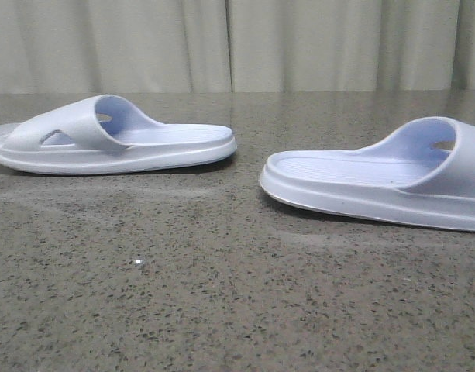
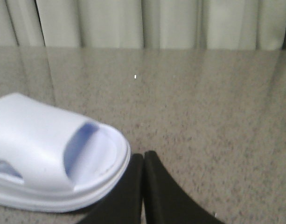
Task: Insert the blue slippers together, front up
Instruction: 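Move both grippers toward the slippers, each above its nearer slipper, then lower both grippers and pinch each slipper's heel rim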
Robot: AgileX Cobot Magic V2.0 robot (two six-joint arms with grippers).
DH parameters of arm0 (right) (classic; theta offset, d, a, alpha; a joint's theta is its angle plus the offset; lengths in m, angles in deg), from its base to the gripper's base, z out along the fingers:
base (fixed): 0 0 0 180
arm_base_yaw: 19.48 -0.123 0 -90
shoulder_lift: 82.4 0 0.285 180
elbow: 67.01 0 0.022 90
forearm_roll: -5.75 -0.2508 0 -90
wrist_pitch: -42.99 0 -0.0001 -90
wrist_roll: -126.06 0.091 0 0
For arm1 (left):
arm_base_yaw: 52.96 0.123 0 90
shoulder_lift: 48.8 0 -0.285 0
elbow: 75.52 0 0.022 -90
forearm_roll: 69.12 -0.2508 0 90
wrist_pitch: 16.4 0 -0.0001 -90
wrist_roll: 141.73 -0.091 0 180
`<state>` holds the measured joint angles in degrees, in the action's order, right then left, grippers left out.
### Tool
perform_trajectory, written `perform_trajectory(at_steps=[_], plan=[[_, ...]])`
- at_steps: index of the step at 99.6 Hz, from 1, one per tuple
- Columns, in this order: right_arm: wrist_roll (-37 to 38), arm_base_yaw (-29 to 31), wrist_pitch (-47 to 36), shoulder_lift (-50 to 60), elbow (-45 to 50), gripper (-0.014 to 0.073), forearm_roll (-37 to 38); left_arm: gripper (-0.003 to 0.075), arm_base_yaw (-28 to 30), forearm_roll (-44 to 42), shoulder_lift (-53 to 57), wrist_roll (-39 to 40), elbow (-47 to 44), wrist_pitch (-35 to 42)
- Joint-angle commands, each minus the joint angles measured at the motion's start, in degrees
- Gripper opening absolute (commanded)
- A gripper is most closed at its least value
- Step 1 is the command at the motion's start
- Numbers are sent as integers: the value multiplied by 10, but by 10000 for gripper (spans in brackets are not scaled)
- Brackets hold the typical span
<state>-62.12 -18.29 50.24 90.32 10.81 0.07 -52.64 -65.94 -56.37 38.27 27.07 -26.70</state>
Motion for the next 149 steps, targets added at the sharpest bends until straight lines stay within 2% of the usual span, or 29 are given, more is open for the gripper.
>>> perform_trajectory(at_steps=[1, 12, 38, 51, 63, 82, 89, 101, 110, 127, 138, 149], plan=[[-1, 3, -108, 9, 12, -78, 5, 15, -3, 10, 16, 0, -5, 59], [-1, 3, -151, 9, 12, -78, 5, 15, -3, 17, 16, 0, -5, 62], [-1, 3, -154, 9, 12, -78, 5, 15, -3, 20, 16, 0, -5, 70], [-1, 3, -146, 9, 12, -78, -7, 15, -3, 84, 16, 0, -5, 86], [-1, 3, -138, 9, 12, -78, -90, 15, -3, 179, 16, 0, -5, 98], [-1, 3, -122, 9, 12, -78, -274, 15, -3, 324, 16, 0, -4, 103], [-1, 3, -109, 9, 6, -78, -321, 15, -3, 367, 16, 0, 3, 99], [-1, 3, -45, 2, -28, -78, -321, 15, -4, 347, 9, 0, 37, 67], [-1, 3, -14, -34, -65, -78, -303, 15, -4, 295, -28, 0, 84, 40], [-1, 3, 56, -191, -169, -78, -221, 15, -4, 154, -176, 0, 211, -63], [-1, 3, 93, -299, -239, -78, -206, 15, -4, 133, -262, 0, 278, -115], [-1, 3, 145, -369, -295, -78, -193, 16, -4, 134, -324, 0, 321, -128]])
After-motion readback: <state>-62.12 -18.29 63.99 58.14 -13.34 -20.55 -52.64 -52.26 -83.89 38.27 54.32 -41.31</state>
